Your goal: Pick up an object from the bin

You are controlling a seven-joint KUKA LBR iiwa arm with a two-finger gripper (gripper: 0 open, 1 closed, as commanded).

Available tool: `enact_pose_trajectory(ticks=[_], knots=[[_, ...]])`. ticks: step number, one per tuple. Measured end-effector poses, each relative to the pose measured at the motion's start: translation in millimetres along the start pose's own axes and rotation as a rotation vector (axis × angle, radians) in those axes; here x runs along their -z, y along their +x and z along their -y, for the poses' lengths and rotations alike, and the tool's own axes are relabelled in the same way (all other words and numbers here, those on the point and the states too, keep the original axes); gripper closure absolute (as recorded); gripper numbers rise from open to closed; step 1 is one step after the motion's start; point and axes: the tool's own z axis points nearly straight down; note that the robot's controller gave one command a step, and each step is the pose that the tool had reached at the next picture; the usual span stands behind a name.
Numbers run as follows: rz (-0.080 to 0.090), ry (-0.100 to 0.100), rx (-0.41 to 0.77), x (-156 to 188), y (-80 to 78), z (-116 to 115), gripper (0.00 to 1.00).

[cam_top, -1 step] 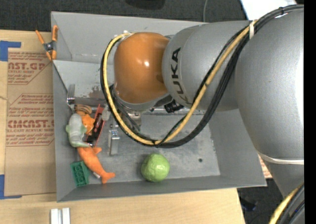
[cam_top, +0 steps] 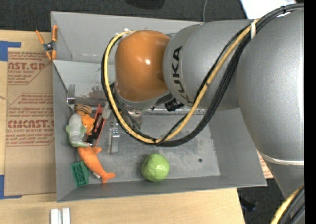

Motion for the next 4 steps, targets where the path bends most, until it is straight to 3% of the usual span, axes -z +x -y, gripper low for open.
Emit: enact_pose_trajectory(ticks=[1,2,3,4], knots=[[0.008,-0.003,0.116,-30.9,14.1,20.1,0.00],[0.001,-0.001,0.490,-69.2,45.7,21.4,0.00],[0.000,0.001,0.322,-98.0,49.9,34.6,0.00],[0.001,0.000,0.380,-108.1,45.2,30.7,0.00]])
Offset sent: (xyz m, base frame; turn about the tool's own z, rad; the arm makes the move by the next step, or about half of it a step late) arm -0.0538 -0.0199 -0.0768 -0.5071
